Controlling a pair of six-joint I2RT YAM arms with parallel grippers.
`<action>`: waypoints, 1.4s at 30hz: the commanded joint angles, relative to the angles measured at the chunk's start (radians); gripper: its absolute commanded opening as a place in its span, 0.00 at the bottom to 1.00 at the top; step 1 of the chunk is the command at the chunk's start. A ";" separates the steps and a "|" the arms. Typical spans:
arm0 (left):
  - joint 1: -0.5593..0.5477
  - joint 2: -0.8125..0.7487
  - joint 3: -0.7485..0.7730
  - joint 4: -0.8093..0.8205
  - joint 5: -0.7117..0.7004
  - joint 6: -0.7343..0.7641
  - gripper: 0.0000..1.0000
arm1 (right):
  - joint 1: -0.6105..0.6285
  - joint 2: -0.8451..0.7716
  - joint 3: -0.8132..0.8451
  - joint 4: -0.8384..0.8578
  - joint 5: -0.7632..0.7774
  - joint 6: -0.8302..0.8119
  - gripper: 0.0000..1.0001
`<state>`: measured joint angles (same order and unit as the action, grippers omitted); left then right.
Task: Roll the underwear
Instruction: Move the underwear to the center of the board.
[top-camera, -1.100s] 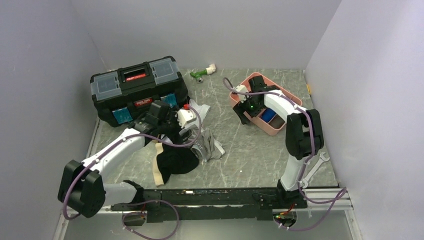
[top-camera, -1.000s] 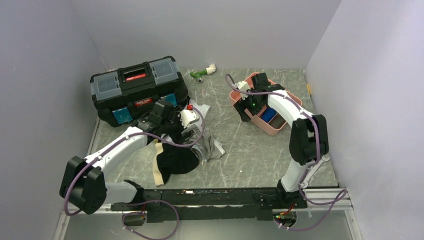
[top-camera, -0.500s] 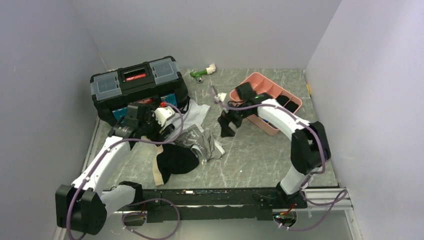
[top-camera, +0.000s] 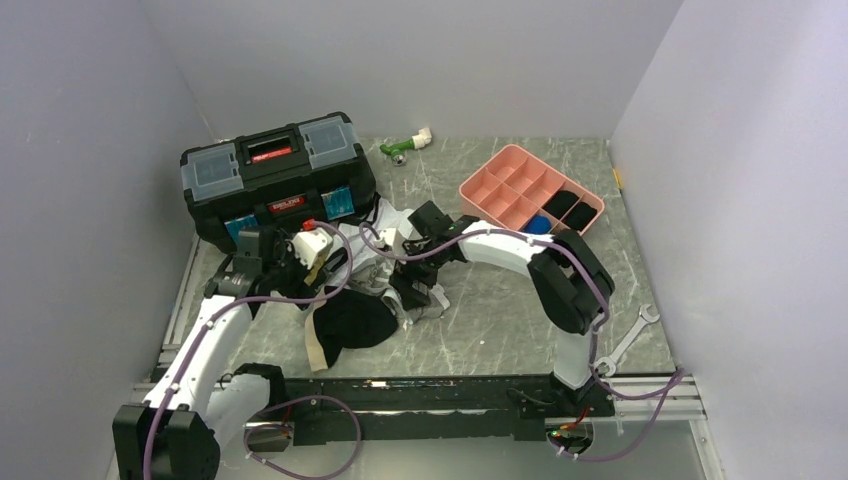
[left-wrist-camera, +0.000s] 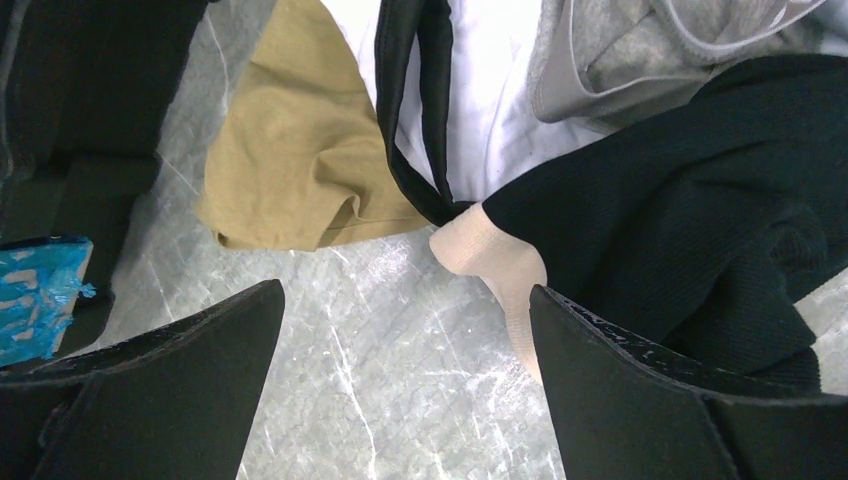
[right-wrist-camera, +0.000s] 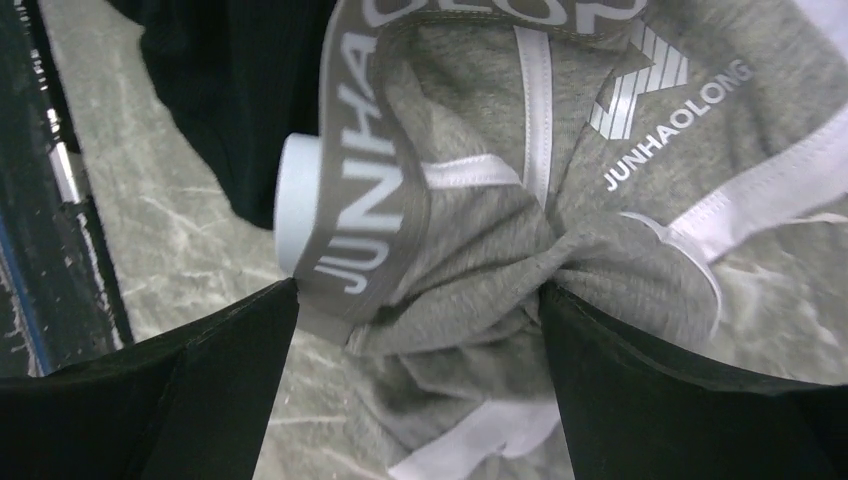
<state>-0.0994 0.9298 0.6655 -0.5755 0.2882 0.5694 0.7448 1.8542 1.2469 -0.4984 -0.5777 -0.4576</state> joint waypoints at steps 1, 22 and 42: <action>0.004 -0.011 -0.031 0.028 -0.022 0.028 0.99 | 0.007 0.073 0.047 0.066 0.046 0.069 0.88; -0.193 0.256 0.140 0.150 -0.034 0.056 0.99 | -0.292 -0.288 -0.044 -0.276 0.169 -0.043 0.00; -0.386 0.934 0.629 0.012 -0.166 -0.033 0.82 | -0.417 -0.459 -0.175 -0.247 0.293 -0.012 0.69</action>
<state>-0.4728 1.8427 1.2823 -0.4976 0.1753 0.5419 0.3454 1.4227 1.0901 -0.7750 -0.2966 -0.4690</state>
